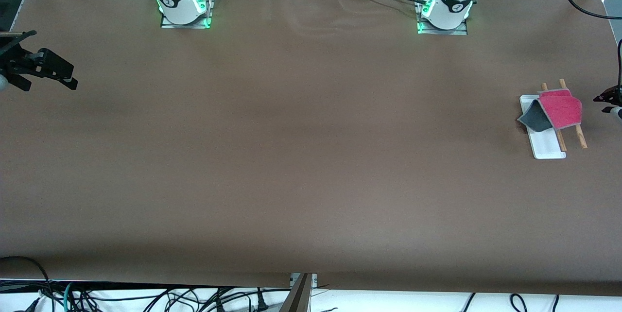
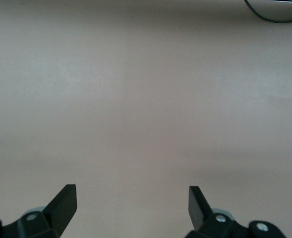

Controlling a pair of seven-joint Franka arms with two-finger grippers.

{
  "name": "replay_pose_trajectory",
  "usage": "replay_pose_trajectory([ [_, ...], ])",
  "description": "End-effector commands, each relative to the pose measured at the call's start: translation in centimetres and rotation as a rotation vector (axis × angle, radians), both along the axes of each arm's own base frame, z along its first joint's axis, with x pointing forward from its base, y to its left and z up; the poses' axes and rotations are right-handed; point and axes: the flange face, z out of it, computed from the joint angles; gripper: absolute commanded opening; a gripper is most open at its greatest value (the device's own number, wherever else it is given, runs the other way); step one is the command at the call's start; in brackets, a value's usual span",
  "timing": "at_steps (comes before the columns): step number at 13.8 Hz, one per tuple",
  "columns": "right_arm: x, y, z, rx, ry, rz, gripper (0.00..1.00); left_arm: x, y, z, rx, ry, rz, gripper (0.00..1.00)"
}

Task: Pass towel and hang on rack
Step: 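Lower the towel onto the dowel and open the left gripper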

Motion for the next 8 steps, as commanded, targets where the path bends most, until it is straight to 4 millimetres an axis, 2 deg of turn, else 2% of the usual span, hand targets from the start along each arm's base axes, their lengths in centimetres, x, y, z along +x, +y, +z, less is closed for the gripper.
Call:
replay_pose_trajectory([
  [1,-0.4,-0.3,-0.1,-0.01,0.014,0.021,1.0,1.4,-0.7,3.6,0.003,-0.015,-0.01,1.0],
  [2,-0.2,-0.5,-0.4,-0.01,0.02,0.02,1.0,1.8,-1.3,5.7,-0.003,-0.039,0.009,1.0],
  [5,0.1,-0.2,-0.5,-0.013,0.02,0.024,1.0,4.2,-4.9,11.0,0.003,-0.115,0.022,1.0],
  [8,0.1,0.3,-0.5,-0.011,0.019,0.032,1.0,5.8,-10.2,14.9,0.02,-0.132,0.122,1.0],
])
